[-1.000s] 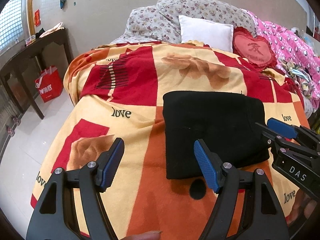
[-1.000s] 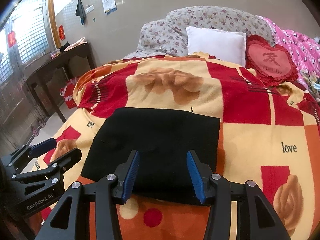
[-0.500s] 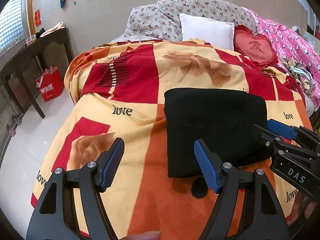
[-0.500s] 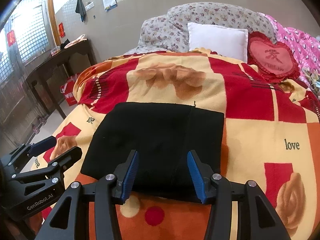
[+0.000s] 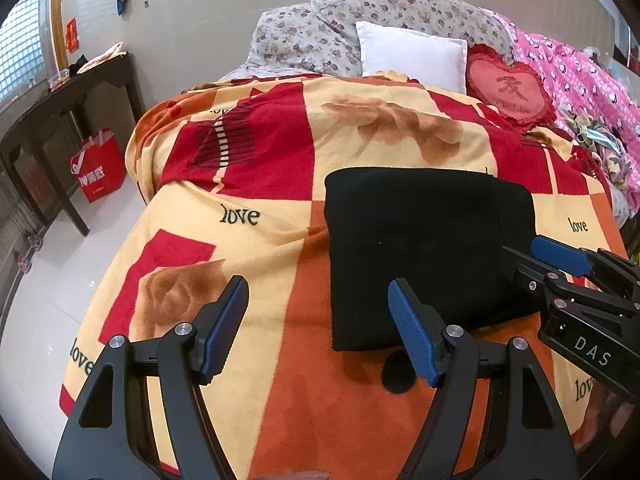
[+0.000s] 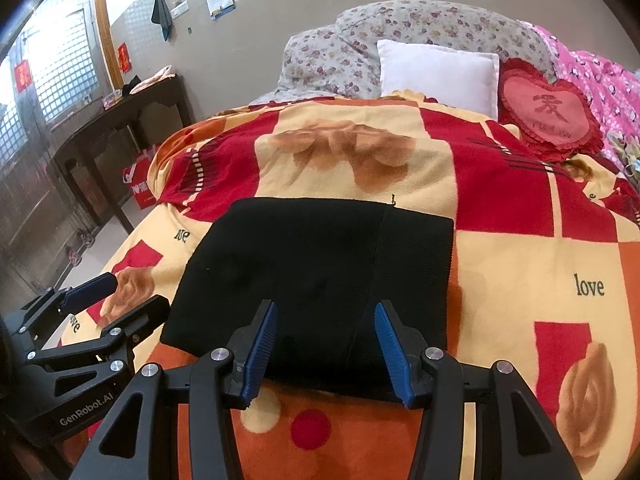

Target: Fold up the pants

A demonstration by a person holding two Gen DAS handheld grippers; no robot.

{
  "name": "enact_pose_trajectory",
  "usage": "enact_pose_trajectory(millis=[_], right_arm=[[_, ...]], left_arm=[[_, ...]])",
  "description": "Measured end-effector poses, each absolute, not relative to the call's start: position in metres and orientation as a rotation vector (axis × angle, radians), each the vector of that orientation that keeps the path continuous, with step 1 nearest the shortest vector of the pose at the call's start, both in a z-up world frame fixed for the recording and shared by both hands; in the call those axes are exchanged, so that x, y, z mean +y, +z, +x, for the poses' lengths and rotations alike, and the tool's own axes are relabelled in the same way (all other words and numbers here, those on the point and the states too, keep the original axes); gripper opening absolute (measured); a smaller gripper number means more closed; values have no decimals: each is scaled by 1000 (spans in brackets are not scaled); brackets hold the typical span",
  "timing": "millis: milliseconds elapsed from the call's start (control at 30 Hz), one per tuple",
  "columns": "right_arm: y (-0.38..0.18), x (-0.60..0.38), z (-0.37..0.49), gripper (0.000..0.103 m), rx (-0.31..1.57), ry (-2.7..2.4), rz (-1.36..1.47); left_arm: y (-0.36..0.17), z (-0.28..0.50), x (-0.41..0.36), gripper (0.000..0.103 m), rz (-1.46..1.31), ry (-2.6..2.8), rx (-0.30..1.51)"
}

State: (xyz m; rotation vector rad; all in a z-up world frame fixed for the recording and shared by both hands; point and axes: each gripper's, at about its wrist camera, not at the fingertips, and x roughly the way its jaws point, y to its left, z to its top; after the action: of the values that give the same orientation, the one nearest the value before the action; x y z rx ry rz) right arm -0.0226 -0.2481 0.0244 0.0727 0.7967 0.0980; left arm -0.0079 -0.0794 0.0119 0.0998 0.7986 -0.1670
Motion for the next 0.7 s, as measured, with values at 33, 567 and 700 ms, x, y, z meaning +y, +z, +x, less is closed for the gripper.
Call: enact_pose_trajectory(millis=[33, 567, 700], right_arm=[[24, -248, -22, 49, 798, 98, 70], [23, -244, -19, 49, 810, 106, 65], [22, -243, -18, 49, 814, 107, 61]], left_arm=[[12, -8, -80, 73, 101, -166, 797], [13, -7, -80, 73, 95, -164, 804], [12, -6, -79, 73, 92, -163, 813]])
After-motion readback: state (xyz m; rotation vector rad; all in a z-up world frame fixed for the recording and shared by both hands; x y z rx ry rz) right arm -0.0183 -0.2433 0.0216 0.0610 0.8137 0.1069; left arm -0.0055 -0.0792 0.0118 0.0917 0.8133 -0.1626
